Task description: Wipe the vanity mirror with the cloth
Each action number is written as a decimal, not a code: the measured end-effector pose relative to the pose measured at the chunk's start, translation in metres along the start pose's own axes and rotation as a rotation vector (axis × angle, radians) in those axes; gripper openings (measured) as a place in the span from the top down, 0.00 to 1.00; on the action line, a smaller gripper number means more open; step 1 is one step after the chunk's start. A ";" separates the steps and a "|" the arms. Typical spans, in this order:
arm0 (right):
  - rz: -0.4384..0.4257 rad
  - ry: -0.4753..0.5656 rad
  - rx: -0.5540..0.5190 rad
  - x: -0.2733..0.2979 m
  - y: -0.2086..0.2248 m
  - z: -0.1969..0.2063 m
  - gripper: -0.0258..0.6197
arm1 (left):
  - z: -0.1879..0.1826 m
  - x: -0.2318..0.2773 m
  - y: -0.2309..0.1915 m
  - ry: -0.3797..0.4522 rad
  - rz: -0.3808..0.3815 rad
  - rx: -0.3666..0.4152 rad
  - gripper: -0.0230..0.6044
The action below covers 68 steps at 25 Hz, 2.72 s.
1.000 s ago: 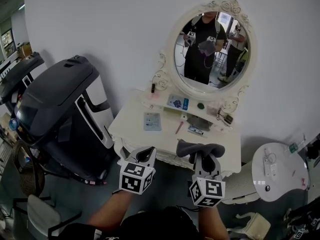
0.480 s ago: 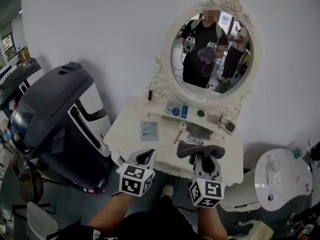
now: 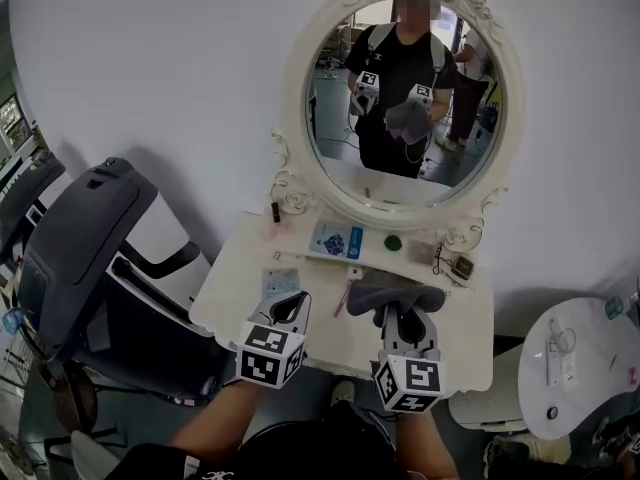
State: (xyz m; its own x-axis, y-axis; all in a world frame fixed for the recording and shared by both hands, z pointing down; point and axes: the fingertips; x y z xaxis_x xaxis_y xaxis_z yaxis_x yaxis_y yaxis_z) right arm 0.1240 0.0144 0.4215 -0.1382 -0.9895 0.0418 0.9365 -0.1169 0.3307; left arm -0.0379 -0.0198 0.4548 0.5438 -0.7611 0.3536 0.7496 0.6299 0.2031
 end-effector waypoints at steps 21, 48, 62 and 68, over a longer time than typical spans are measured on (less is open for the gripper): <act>-0.093 -0.164 -0.025 0.157 0.083 -0.006 0.90 | -0.046 0.155 -0.028 -0.054 -0.052 -0.052 0.95; 0.142 -0.342 -0.013 0.310 0.123 0.056 0.90 | -0.042 0.190 -0.079 -0.045 0.046 -0.080 0.95; 0.178 -0.381 -0.001 0.323 0.134 0.066 0.90 | -0.031 0.186 -0.098 -0.042 0.058 -0.101 0.95; 0.153 -0.400 -0.006 0.326 0.129 0.066 0.90 | -0.022 0.179 -0.105 -0.057 0.049 -0.105 0.95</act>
State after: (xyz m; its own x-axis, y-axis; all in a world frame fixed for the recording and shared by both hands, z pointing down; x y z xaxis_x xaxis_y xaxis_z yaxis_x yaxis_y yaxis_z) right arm 0.1786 -0.3178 0.5405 -0.1106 -0.8849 0.4525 0.9575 0.0272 0.2872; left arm -0.0105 -0.2257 0.4769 0.5606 -0.7179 0.4126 0.7597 0.6442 0.0887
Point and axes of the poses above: the fingertips, and each gripper's own axes: x forward along the fingers, y to its right, z out of its underside, and after that the axes turned 14 degrees about x, right-handed
